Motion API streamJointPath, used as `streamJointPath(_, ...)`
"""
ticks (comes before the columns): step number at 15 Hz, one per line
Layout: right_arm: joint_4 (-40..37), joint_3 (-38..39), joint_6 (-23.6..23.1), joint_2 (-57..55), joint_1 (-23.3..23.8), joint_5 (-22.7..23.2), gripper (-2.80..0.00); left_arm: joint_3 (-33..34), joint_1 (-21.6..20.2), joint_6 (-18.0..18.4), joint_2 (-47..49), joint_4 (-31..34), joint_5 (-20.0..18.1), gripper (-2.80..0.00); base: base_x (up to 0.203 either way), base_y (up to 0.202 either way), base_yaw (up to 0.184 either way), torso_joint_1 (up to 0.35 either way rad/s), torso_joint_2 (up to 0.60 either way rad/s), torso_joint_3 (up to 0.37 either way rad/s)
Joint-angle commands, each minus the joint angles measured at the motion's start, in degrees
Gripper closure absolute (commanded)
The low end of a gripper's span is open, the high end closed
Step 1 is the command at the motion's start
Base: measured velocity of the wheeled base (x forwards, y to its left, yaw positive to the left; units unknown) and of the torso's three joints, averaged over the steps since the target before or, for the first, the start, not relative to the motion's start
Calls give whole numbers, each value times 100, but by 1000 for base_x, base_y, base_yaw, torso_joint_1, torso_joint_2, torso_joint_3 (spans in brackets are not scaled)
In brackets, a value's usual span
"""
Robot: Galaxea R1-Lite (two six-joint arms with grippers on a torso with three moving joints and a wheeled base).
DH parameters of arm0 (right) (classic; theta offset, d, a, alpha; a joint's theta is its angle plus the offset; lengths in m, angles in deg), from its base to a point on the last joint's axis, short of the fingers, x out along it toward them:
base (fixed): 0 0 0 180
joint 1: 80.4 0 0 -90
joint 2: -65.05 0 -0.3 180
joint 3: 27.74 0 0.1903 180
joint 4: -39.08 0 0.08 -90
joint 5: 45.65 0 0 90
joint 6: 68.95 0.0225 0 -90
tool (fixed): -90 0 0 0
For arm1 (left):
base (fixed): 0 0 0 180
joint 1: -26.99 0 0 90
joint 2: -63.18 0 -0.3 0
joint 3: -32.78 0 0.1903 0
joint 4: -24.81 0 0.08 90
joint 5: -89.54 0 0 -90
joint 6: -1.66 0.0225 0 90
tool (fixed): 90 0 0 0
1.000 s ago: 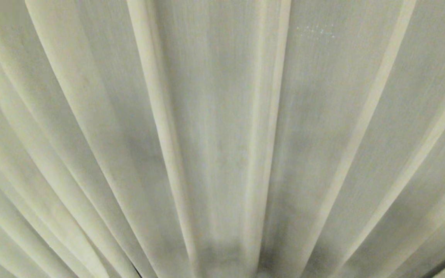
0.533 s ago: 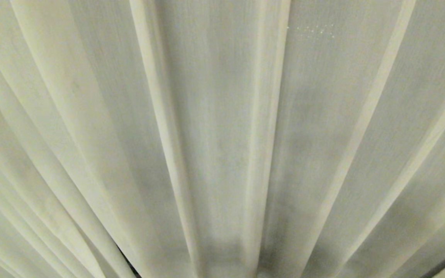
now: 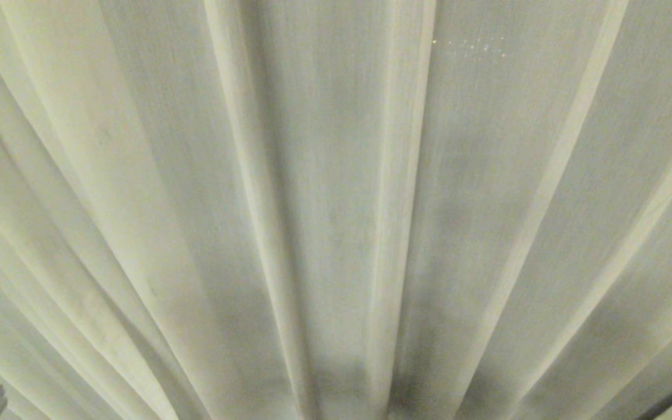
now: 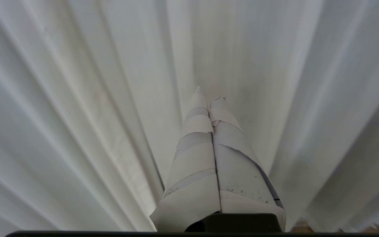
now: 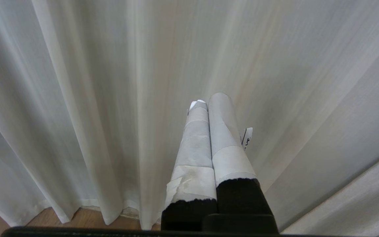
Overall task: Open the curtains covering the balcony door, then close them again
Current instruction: Close the inner curtains on both sides
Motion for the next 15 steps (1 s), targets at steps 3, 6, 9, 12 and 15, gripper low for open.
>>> streamJointPath(3,0,1,-9,-9,-6,4,0,534,-176,-61,-1318,583,-6,0,0,0,0,0,0,0)
streamJointPath(6,0,1,-9,-9,-6,4,0,545,-183,-67,-1318,570,3,0,0,0,0,0,0,0)
streamJointPath(9,0,1,-9,-9,-6,4,0,545,-183,-76,-1318,570,3,0,0,0,0,0,0,0)
streamJointPath(12,0,1,-9,-9,-6,4,0,545,-183,-76,-1318,570,12,0,0,0,0,0,0,0)
streamJointPath(15,0,1,-9,-9,-6,4,0,545,-183,-58,-1318,578,12,0,0,0,0,0,0,0)
